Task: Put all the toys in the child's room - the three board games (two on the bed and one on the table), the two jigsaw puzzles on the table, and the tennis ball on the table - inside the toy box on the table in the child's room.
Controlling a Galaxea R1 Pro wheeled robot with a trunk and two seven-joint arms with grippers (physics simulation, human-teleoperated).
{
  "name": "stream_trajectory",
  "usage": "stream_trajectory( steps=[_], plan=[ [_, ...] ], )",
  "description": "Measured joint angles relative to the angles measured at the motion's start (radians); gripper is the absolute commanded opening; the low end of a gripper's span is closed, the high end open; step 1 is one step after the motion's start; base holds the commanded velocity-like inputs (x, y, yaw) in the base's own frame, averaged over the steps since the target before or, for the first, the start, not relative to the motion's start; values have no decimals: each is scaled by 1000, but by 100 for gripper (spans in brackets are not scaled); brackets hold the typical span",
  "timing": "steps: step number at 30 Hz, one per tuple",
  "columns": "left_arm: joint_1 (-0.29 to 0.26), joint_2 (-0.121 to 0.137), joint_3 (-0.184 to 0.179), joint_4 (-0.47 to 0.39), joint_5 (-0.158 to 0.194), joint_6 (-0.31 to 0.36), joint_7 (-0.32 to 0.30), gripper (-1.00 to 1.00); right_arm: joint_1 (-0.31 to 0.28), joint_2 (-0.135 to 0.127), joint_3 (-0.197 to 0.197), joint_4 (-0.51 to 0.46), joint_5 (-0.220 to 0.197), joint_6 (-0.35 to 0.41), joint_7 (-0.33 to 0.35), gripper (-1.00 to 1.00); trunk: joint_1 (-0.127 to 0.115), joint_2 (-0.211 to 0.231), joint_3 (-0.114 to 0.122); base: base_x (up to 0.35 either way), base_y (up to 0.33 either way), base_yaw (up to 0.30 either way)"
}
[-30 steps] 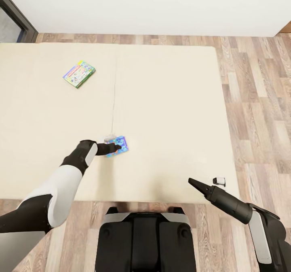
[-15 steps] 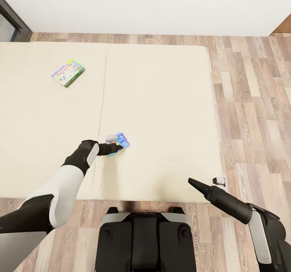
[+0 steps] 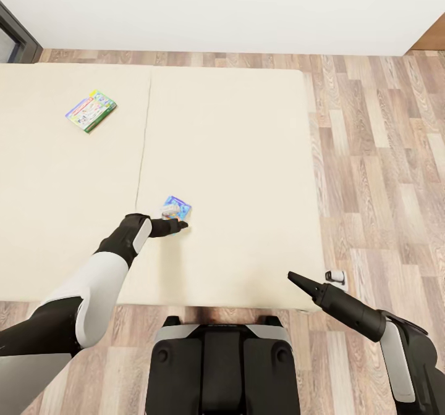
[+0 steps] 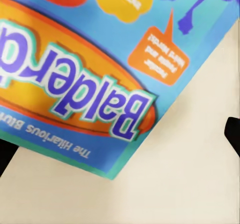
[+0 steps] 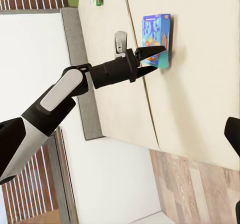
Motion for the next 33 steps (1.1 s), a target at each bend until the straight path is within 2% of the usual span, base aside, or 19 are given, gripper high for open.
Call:
stream_trajectory(
  steps=[15, 19, 33],
  plan=[
    [0, 1, -1, 0, 0, 1, -1, 100, 0, 1, 0, -1, 0, 0, -1, 100, 0, 0, 14, 0, -5, 0],
    [0, 2, -1, 0, 0, 1, -2, 100, 0, 1, 3, -1, 0, -25, -1, 100, 0, 0, 14, 0, 0, 0],
    [0, 5, -2, 0, 0, 1, -1, 100, 0, 0, 3, -1, 0, -30, -1, 100, 0, 0, 15, 0, 47, 0]
  ],
)
